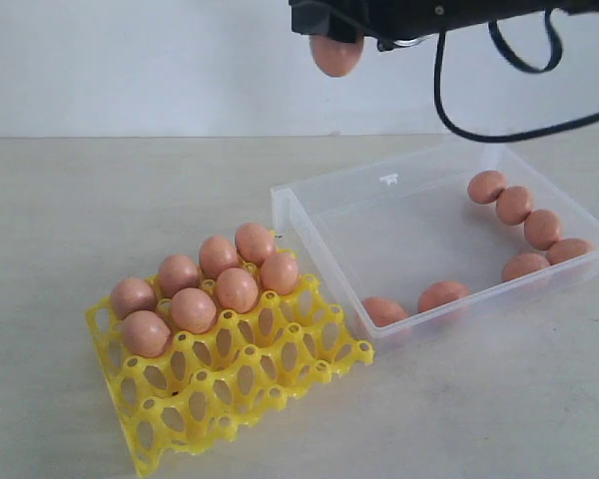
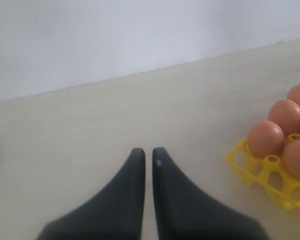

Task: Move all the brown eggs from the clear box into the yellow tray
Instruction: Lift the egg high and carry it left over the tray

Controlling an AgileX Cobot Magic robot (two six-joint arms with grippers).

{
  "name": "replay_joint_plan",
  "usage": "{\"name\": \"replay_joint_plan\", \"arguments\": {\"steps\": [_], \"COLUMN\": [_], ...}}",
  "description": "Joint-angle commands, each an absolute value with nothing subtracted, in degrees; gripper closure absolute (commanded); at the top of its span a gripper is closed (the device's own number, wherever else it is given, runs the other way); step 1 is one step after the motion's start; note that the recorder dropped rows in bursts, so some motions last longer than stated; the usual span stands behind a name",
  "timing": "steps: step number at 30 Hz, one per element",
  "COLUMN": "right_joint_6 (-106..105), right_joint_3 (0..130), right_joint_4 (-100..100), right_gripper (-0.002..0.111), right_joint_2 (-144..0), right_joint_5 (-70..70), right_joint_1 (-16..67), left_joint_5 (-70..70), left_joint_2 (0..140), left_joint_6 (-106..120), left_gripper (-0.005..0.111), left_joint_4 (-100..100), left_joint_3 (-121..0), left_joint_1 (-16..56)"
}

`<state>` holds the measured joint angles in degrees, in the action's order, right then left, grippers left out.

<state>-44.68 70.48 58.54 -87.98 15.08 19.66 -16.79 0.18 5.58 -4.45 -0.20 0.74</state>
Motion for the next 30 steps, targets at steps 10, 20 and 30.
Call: {"name": "replay_joint_plan", "arguments": {"steps": [10,20,30], "right_joint_6": [-73.96,-63.61,-27.67], "right_joint_3": [59.95,59.95,61.07], "right_joint_4": [77.39,16.88,-12.3], "right_gripper": [0.107,0.109,0.109], "right_joint_2": [-84.65,-84.65,-84.65], "right_joint_5": [-3.69,14.32,4.97], "right_joint_1": [36.1,35.85,35.71], "left_joint_5": [-16.77,-16.77,-16.77], "left_joint_2": [0.0,0.0,0.0], "left_joint_6": [5.4,5.4,5.4], "left_gripper": [0.103,0.103,0.103], "left_joint_4": [-4.34,-4.34,-4.34], "left_joint_3": [0.0,0.0,0.0], "left_joint_1": [1.18,1.18,1.18]}}
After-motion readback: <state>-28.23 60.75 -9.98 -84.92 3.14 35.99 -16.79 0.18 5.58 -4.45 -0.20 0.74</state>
